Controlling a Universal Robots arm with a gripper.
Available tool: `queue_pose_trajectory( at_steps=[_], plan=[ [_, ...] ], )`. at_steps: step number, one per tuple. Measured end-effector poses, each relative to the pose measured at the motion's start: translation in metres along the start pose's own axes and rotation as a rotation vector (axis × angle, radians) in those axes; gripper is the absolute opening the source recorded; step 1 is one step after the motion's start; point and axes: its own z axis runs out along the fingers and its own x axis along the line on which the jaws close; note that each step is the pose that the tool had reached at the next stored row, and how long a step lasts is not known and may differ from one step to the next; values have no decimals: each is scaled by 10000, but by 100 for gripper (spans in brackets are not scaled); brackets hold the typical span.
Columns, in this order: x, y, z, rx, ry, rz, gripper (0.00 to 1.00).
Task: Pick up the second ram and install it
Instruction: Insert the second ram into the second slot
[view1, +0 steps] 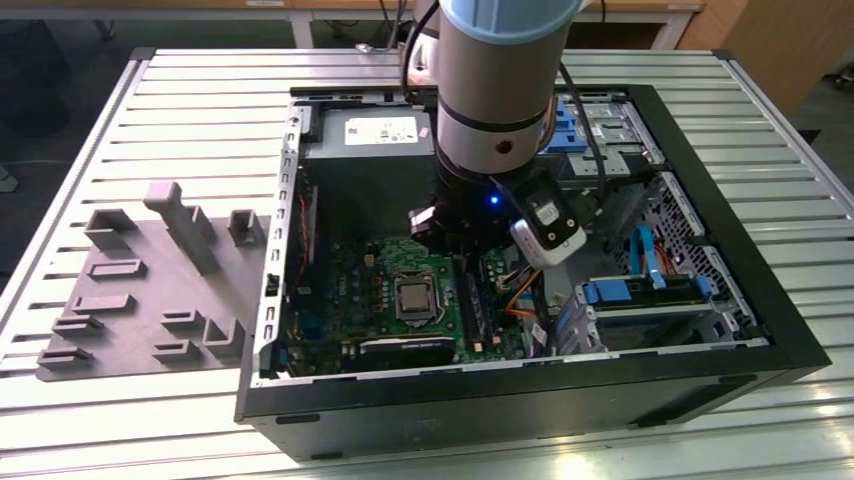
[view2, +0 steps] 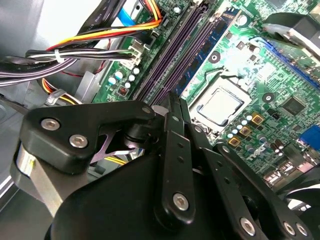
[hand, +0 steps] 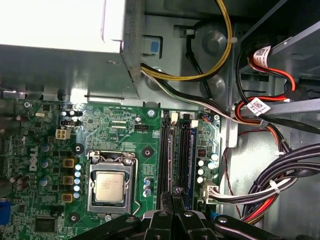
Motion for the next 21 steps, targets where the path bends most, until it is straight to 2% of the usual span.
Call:
queue_pose_trajectory(
  at_steps=[10, 16, 21],
  plan=[
    [-1, 3, 8, 1, 0, 0, 11],
    [1, 3, 54, -1, 0, 0, 11],
    [1, 10, 66, -2, -1, 0, 11]
  ],
)
